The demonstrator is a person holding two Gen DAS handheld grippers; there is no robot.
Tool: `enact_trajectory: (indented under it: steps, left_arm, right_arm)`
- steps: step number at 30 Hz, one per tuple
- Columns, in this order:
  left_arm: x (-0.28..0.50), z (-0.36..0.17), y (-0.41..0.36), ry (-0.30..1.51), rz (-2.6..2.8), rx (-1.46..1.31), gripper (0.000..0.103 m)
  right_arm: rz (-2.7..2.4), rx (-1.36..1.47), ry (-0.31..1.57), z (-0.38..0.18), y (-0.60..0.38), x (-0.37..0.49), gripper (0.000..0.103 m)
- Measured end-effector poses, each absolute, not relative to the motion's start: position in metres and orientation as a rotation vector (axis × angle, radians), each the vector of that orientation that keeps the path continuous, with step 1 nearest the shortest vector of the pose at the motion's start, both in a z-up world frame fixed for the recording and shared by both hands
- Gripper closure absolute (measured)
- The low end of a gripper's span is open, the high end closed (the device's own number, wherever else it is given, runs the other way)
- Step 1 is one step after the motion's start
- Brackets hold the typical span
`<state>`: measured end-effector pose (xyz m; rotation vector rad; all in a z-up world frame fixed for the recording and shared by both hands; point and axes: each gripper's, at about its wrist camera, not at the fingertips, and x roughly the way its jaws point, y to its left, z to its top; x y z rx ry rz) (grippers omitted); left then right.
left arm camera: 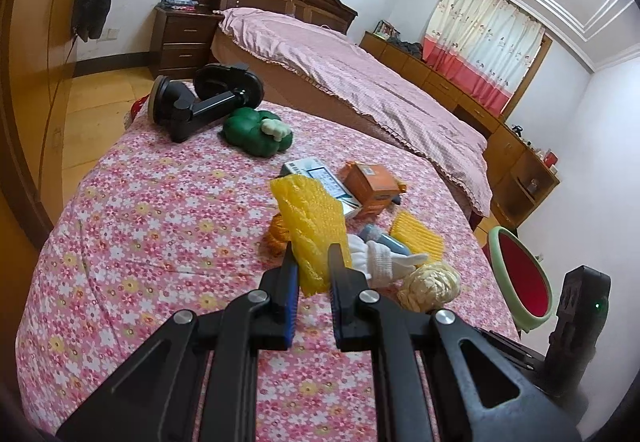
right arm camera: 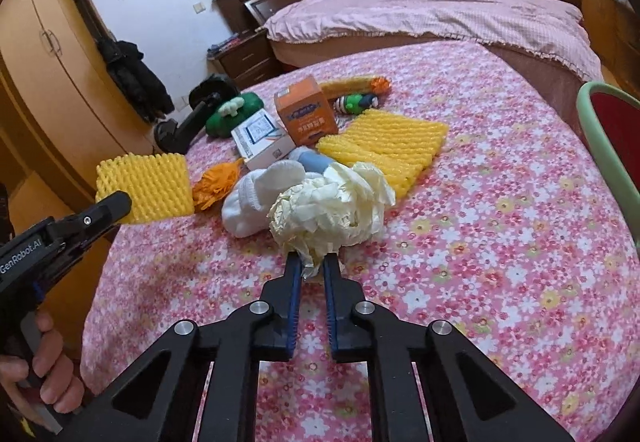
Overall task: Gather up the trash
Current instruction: 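Grasp yellow foam net with left tool while right tool grasps crumpled paper, then carry both items over the red bucket and open both tools to drop them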
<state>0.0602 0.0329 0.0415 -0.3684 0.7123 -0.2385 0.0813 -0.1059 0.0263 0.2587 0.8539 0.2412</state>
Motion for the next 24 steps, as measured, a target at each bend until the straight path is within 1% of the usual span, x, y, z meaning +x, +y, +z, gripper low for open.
enact_trajectory:
  steps: [10,24]
  left_arm:
    - [0.045,0.058,0.01,0.682,-0.312,-0.346,0.09]
    - [0.042,0.078,-0.058,0.695,-0.465,-0.27,0.09]
  right_arm:
    - [0.202,0.316,0.755,0.05,-0.137,0.051,0.094]
    - [0.075,0.406,0.622,0.078,-0.202,0.014,0.094]
